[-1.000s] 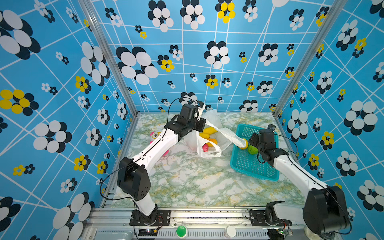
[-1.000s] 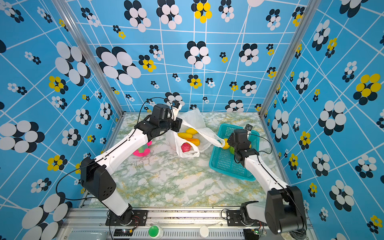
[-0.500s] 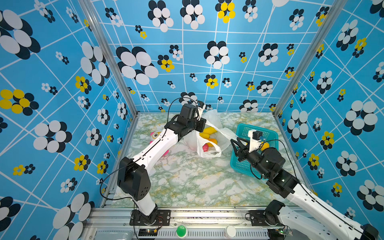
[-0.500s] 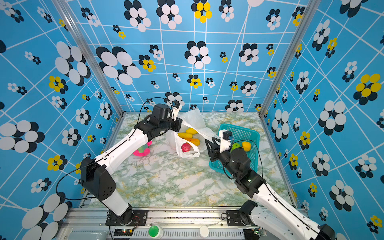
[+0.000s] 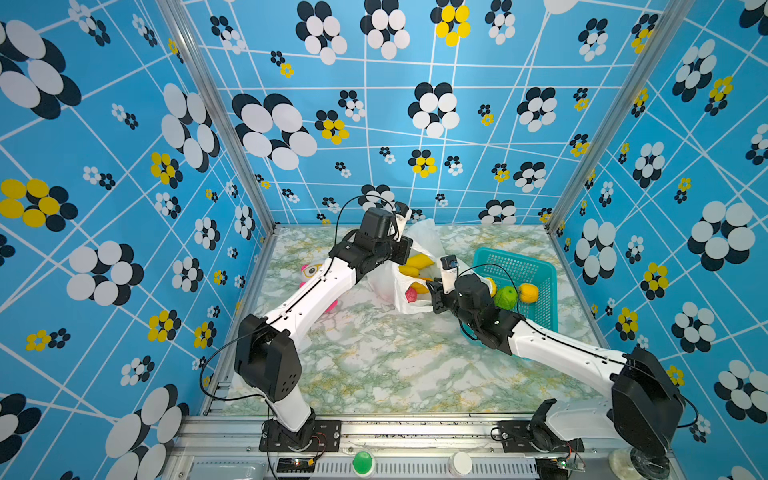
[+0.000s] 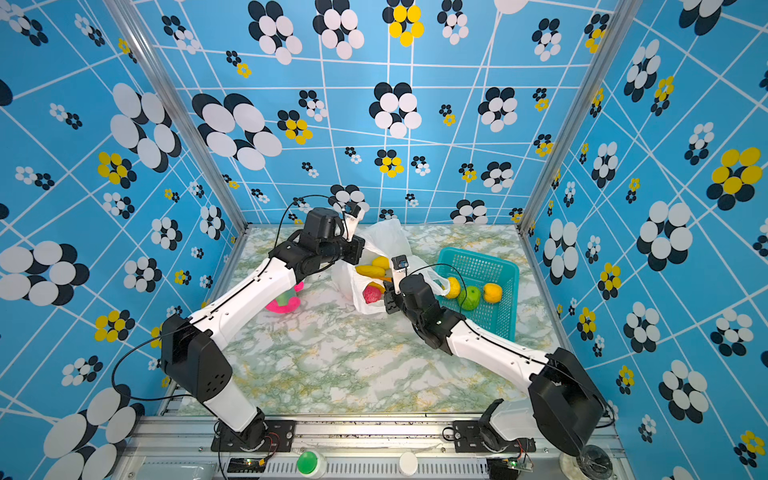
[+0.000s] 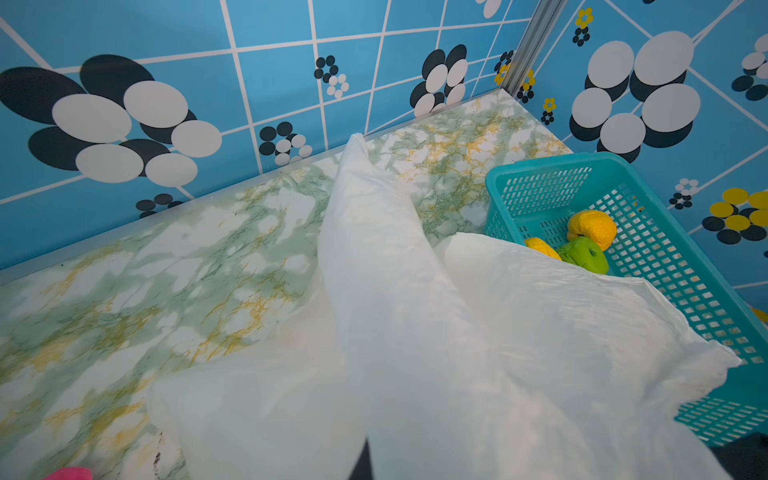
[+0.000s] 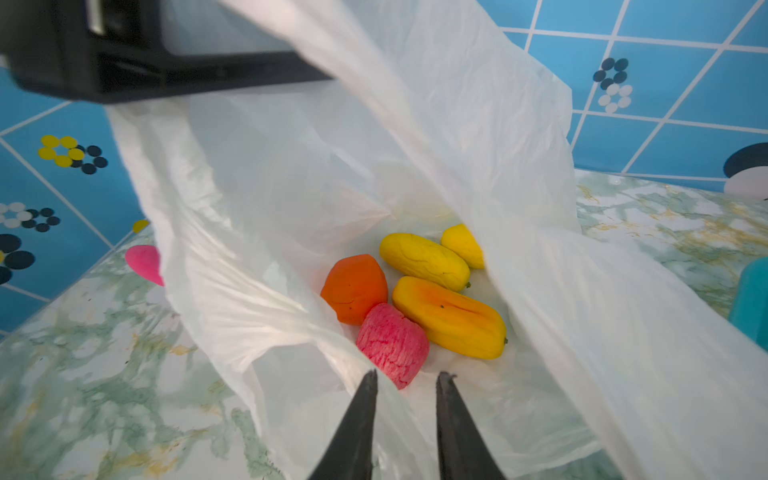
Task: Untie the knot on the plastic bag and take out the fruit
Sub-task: 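Move the open right gripper back into the bag mouth, then lower the open right gripper down inside the bag toward the pink fruit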
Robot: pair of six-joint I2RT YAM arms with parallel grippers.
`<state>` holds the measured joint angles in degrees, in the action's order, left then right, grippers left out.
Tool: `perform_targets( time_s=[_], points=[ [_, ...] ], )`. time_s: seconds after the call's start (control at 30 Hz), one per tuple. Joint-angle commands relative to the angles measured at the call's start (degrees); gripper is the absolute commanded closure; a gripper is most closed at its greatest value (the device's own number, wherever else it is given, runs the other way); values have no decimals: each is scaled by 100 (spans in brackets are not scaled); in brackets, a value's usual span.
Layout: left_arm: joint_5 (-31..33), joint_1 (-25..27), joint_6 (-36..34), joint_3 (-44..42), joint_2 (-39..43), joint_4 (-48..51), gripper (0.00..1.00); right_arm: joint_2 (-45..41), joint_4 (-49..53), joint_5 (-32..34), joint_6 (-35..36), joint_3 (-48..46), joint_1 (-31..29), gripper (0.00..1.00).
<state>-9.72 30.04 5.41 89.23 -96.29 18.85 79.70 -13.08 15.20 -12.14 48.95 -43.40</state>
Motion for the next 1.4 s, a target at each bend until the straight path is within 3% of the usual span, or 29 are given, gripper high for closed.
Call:
perform_targets(
  time_s=[0.0, 0.1, 0.2, 0.27, 0.3, 0.43, 0.73, 0.93, 1.07, 1.1, 1.2, 1.37],
  points=[
    [-101, 28, 39, -55, 115, -22, 100, 263, 40, 491, -102, 315, -20, 68],
    [-102, 28, 30, -55, 124, -22, 100, 429, 71, 397, -99, 413, -17, 55],
    [-83, 28, 30, -70, 145, -22, 100, 404, -162, -100, -53, 320, -15, 43],
    [-66, 28, 30, -81, 161, -36, 100, 382, -294, -600, -51, 261, -24, 43],
    [-59, 27, 25, -90, 164, -39, 100, 367, -376, -872, -45, 230, -25, 44],
    [9, 23, 39, -107, 181, -53, 100, 326, -724, -1620, -47, 79, -29, 66],
    [122, 19, 65, -133, 197, -75, 100, 215, -679, -1716, 19, 66, -125, 100],
    [114, 19, 48, -136, 203, -78, 100, 121, -924, -2091, 281, -87, -292, 100],
    [106, 19, 52, -136, 206, -75, 100, 17, -732, -1752, 562, -70, -441, 100],
    [110, 19, 41, -143, 207, -75, 100, -23, -661, -1505, 603, -85, -442, 93],
    [117, 19, 39, -160, 225, -80, 100, -207, -517, -662, 719, -202, -442, 50],
    [105, 19, 39, -178, 246, -84, 100, -347, -376, 212, 959, -428, -411, 35]
  ],
)
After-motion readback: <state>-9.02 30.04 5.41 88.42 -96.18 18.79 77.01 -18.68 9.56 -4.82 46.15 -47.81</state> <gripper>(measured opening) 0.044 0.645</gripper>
